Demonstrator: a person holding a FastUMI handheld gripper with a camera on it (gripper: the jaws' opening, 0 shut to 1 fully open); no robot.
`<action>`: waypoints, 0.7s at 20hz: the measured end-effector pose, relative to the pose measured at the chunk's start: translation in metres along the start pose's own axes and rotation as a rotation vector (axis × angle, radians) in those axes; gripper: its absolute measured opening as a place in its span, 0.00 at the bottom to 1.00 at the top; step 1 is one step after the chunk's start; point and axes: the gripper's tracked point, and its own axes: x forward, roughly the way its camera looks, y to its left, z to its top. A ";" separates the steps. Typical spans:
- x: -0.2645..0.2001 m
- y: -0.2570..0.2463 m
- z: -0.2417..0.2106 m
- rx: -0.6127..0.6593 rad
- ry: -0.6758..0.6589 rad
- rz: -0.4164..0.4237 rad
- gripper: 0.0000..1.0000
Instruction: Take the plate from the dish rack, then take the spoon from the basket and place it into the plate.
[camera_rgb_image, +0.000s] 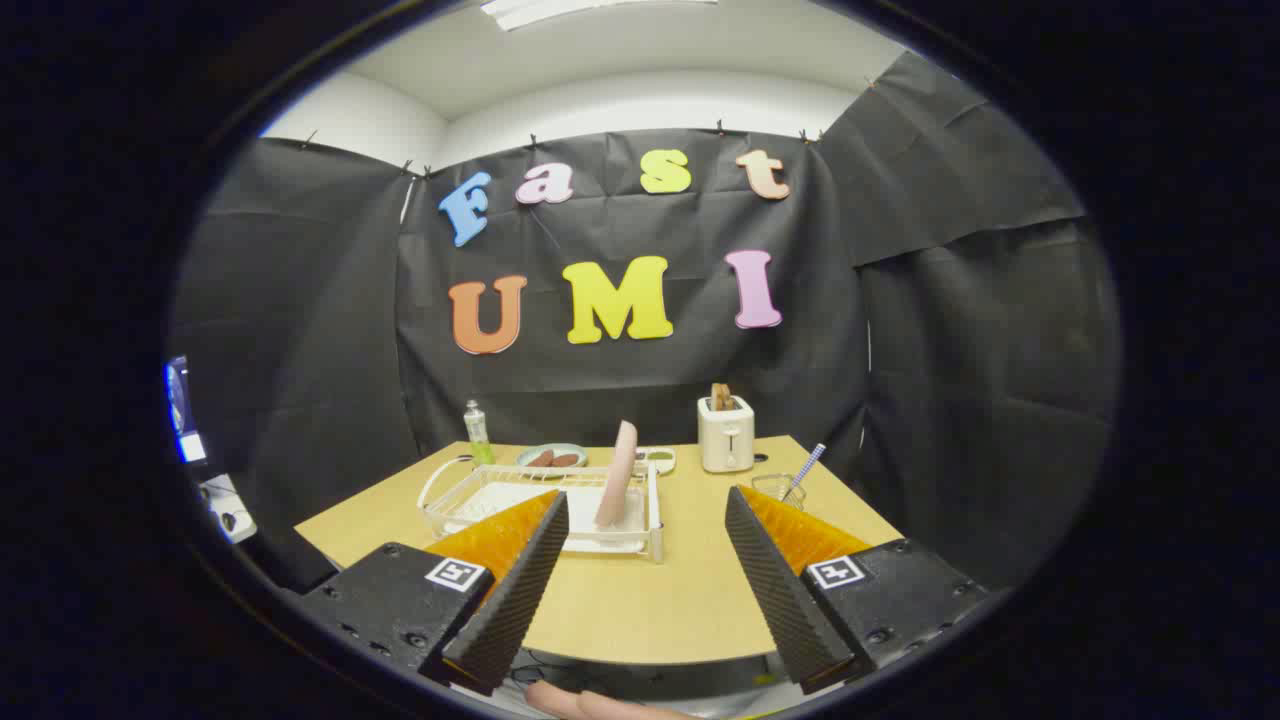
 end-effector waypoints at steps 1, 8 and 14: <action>0.000 0.000 0.000 0.000 0.000 -0.002 1.00; 0.000 0.001 0.001 -0.004 0.007 0.010 1.00; -0.007 -0.011 0.007 0.016 -0.008 0.025 1.00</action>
